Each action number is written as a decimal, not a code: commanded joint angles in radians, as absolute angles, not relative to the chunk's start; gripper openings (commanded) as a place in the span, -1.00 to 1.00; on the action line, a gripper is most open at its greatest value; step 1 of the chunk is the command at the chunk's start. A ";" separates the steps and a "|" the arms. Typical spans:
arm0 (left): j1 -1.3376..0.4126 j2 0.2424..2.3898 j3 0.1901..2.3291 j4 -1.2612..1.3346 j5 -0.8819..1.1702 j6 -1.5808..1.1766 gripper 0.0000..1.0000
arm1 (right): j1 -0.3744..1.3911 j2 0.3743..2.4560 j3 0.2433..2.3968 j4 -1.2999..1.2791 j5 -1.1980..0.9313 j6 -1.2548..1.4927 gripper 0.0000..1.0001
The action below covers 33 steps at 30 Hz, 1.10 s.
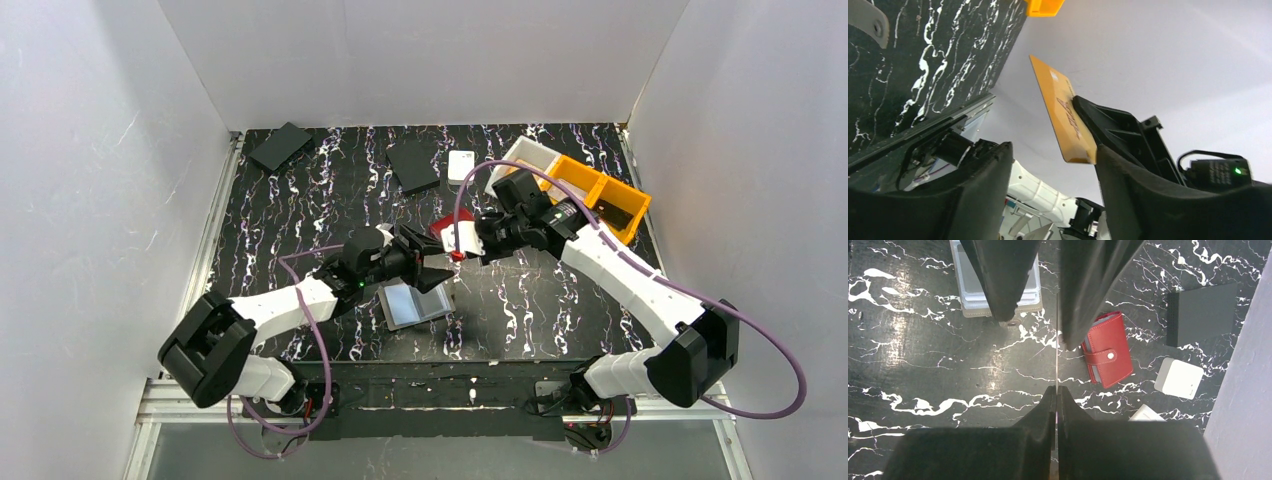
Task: Take the credit cards out of the card holder
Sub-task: Remove the credit card from the card holder.
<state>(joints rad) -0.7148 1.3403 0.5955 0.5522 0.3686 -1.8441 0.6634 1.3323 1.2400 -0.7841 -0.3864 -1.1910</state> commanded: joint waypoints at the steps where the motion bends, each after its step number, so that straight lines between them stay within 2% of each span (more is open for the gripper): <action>1: -0.729 1.370 0.645 0.544 0.346 -1.879 0.04 | 0.703 1.340 1.251 -0.758 -0.355 -1.168 -0.97; 6: -0.730 1.392 0.660 0.543 0.358 -1.880 -0.41 | 0.726 1.339 1.232 -0.758 -0.323 -1.170 -0.97; 9: -0.730 1.401 0.648 0.545 0.362 -1.891 -0.60 | 0.731 1.336 1.230 -0.772 -0.335 -1.171 -0.97; 11: -0.730 1.406 0.637 0.548 0.363 -1.899 -0.82 | 0.733 1.335 1.233 -0.795 -0.366 -1.181 -0.89; 12: -0.730 1.410 0.632 0.555 0.365 -1.899 -1.00 | 0.733 1.336 1.234 -0.818 -0.393 -1.196 -0.78; 14: -0.729 1.414 0.618 0.585 0.364 -1.898 -1.00 | 0.733 1.336 1.234 -0.851 -0.439 -1.213 -0.50; 17: -0.724 1.406 0.584 0.646 0.350 -1.855 -1.00 | 0.731 1.332 1.239 -0.888 -0.488 -1.198 0.12; 19: -0.707 1.395 0.565 0.656 0.352 -1.777 -1.00 | 0.713 1.321 1.255 -0.923 -0.543 -1.175 0.46; 22: -0.662 1.374 0.536 0.657 0.395 -1.566 -1.00 | 0.657 1.292 1.289 -0.988 -0.658 -1.150 0.80; 25: -0.638 1.342 0.533 0.659 0.504 -1.242 -1.00 | 0.583 1.254 1.306 -1.034 -0.779 -1.117 0.96; 29: -0.647 1.289 0.549 0.642 0.710 -0.896 -1.00 | 0.516 1.242 1.272 -1.009 -0.901 -1.015 0.96; 33: -0.687 1.188 0.556 0.469 0.740 -0.599 -1.00 | 0.494 1.271 1.226 -0.964 -0.959 -0.932 0.97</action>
